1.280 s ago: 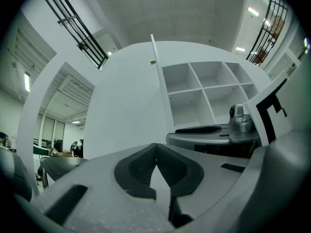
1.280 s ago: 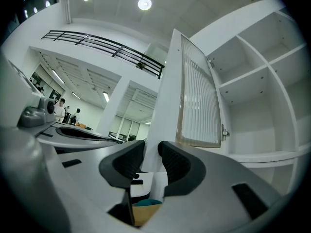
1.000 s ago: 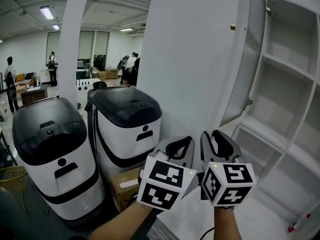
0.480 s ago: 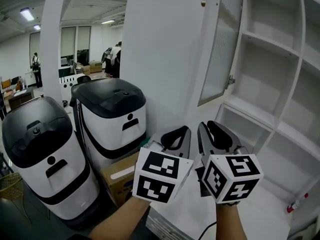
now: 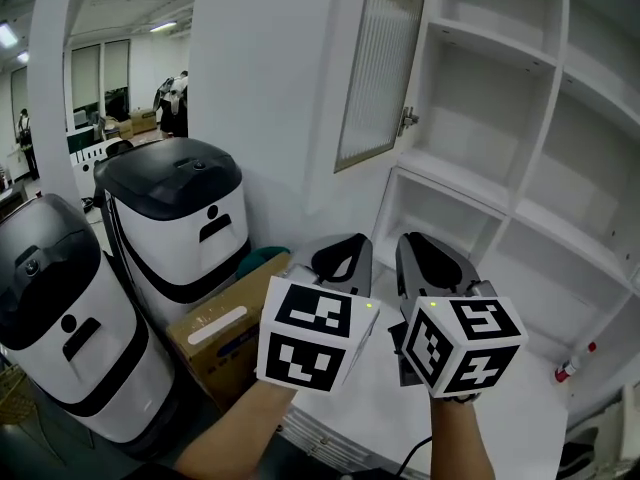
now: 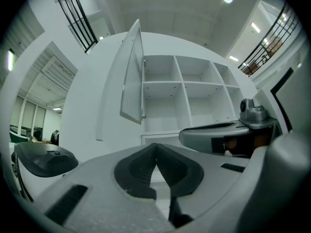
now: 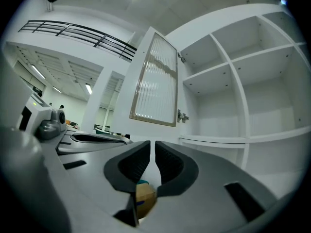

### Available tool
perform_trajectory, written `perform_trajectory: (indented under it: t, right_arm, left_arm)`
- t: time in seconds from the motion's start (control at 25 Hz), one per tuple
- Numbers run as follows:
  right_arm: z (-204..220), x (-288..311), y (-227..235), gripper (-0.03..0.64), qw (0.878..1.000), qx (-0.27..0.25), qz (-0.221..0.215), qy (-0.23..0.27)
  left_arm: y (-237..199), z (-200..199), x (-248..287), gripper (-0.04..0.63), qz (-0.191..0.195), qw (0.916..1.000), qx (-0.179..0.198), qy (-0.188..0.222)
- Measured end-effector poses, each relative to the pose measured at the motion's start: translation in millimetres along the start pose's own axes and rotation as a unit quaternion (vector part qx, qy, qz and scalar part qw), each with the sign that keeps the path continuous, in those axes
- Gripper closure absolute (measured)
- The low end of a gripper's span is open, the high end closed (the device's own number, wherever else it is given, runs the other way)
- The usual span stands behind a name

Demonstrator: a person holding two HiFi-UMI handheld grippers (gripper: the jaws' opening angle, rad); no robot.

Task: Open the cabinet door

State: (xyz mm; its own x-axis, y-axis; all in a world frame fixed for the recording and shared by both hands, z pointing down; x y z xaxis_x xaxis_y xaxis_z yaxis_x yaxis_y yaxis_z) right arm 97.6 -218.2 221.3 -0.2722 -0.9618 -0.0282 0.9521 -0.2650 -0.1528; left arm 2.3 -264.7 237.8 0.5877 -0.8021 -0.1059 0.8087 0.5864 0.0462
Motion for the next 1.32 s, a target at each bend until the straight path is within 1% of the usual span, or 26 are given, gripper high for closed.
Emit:
perform_trajectory:
  t: [0.28,0.52,0.96,1.32]
  right_arm:
    - [7,-30,14,0.589,0.999,0.004,0.032,-0.01]
    - [11,-46,17,0.592,0.999,0.004,0.042,-0.016]
    - [7,-59,21,0.592,0.999,-0.006,0.045,-0.016]
    - [8,-62,23,0.592,0.999,-0.002,0.045,-0.015]
  left_arm:
    - [28,2,3,0.583,0.036,0.9993,-0.008,-0.002]
    - [46,5,-1,0.583,0.054,0.9985,-0.005,-0.007]
    - [57,-2,-4,0.583,0.057,0.9983,0.001,0.0]
    - [60,-4,-4,0.583,0.055,0.9985,0.006,-0.001]
Point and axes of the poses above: the fingertips, and each gripper's own axes: x forward along the fingers, y to its right, z out of its underside, the point moved 6 cm from there along -x, backward along the fingers, and after that the axes turned 15 degrees about -z, right-handed, at the moved point
